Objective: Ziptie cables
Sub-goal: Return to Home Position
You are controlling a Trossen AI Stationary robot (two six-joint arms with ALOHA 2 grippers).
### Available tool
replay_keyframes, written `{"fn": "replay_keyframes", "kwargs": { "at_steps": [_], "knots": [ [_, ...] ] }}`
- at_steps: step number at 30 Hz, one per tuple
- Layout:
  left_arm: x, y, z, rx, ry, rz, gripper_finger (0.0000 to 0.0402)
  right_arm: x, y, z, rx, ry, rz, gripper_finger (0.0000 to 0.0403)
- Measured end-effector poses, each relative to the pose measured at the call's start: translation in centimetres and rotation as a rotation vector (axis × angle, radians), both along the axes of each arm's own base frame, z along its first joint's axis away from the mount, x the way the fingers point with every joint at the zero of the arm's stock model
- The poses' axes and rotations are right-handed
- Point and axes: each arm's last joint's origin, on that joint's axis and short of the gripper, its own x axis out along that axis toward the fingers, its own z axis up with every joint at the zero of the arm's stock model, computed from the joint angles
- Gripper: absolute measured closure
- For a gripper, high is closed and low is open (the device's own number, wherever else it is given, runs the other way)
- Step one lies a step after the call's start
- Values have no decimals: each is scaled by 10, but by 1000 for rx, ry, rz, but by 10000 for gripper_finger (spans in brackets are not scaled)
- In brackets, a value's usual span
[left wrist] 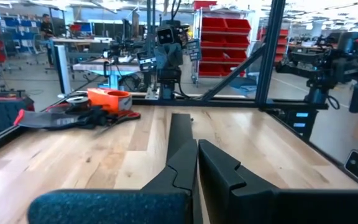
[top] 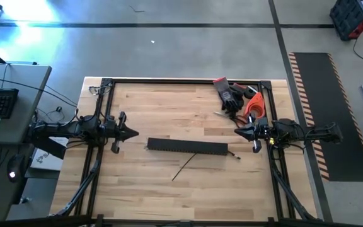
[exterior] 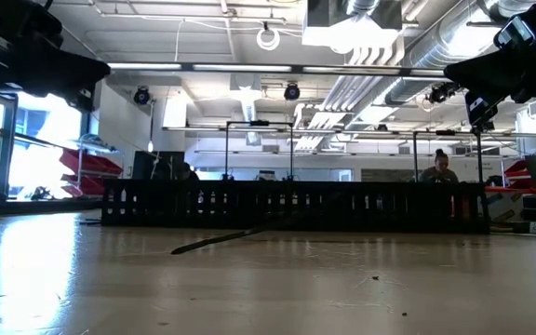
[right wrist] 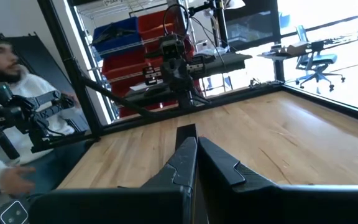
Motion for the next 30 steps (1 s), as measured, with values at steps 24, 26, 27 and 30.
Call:
{"fn": "replay_keyframes", "kwargs": {
  "at_steps": [24,26,27,30],
  "knots": [
    [0,1,0,0,0,18,401,0,0,0,0,0,0,403],
    [0,1,0,0,0,18,401,0,0,0,0,0,0,402],
    [0,1,0,0,0,18,401,0,0,0,0,0,0,403],
    [0,1,0,0,0,18,401,0,0,0,0,0,0,402]
  ]
}}
